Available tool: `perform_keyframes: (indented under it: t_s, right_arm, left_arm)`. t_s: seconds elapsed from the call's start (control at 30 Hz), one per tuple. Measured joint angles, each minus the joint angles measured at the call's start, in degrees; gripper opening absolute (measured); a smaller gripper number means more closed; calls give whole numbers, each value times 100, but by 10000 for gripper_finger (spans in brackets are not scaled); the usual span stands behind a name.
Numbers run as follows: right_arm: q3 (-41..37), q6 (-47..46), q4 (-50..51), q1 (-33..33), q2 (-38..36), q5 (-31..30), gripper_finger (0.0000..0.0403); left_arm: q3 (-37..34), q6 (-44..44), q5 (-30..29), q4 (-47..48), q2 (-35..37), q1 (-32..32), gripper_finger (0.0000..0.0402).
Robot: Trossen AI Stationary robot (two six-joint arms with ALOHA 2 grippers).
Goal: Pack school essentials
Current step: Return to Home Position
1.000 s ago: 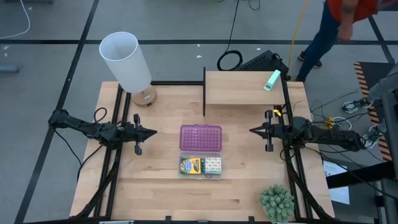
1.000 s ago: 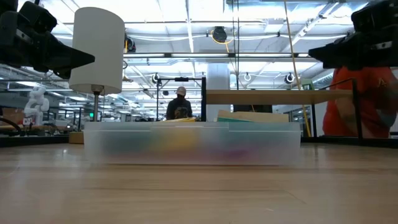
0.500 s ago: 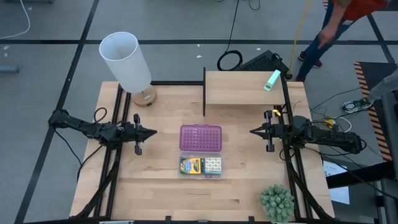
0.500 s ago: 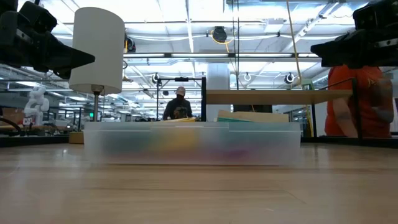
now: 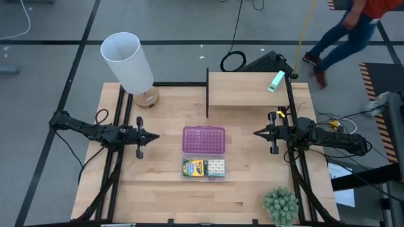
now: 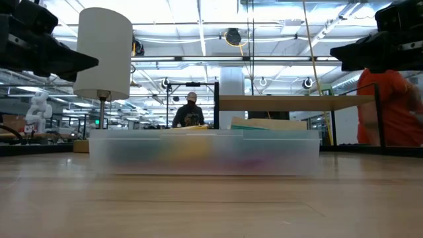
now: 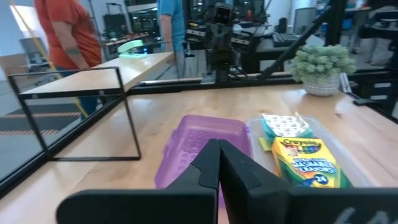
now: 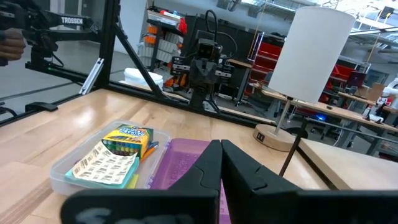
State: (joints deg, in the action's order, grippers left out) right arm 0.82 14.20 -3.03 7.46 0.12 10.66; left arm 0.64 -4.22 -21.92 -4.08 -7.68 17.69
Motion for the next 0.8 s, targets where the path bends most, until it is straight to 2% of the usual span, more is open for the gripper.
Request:
perform_keyframes:
  t_s: [0.17,0.33,0.47,0.63,0.8]
  right_arm:
    - [1,0,-8,0,0,0,0]
    - [2,0,-10,0,2,0,0]
    - [2,2,-13,-2,4,-6,0]
    - [2,0,-15,-2,7,-4,0]
    - [2,0,-15,-2,7,-4,0]
  left_arm:
    - [0,-70,192,10,180,-4,3]
    - [3,-388,312,64,737,-4,3]
    - [15,-580,422,104,754,-40,4]
    - [15,-719,515,109,754,-338,2]
    - [10,-713,1080,175,754,-774,2]
